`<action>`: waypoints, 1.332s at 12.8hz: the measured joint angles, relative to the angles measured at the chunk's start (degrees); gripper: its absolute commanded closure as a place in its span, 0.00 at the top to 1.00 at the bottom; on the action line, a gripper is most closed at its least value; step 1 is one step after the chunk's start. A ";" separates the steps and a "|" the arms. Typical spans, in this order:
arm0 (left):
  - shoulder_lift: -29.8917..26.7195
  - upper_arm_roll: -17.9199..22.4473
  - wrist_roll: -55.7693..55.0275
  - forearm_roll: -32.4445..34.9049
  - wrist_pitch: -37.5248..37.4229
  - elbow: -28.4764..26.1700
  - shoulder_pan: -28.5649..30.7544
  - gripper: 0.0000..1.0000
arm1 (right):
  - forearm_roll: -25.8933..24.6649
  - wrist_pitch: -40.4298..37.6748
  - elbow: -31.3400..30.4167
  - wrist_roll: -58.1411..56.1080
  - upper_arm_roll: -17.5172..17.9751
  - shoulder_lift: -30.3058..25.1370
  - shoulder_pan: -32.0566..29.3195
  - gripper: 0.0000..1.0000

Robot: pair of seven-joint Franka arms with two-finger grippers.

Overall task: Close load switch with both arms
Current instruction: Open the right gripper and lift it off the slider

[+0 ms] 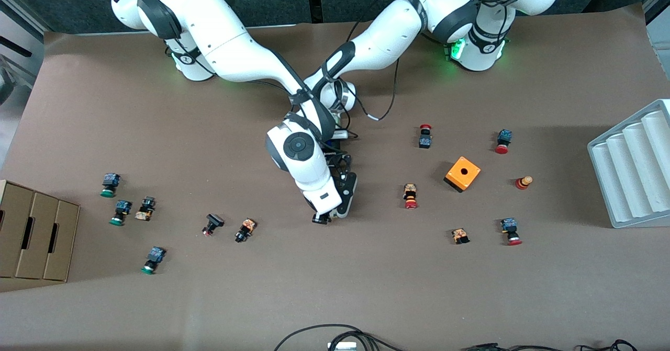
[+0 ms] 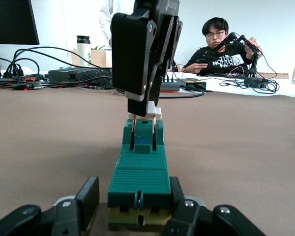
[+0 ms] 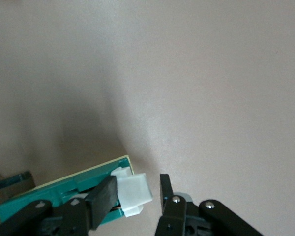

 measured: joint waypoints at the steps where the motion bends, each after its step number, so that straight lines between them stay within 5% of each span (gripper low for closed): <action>1: 0.00 0.00 0.00 0.00 0.00 0.00 0.00 0.65 | 0.00 0.03 0.00 0.00 0.00 0.02 0.00 0.45; 17: 0.00 0.00 0.00 0.00 0.00 0.00 -0.01 0.65 | 0.00 1.07 0.00 -0.23 0.03 0.71 0.00 0.45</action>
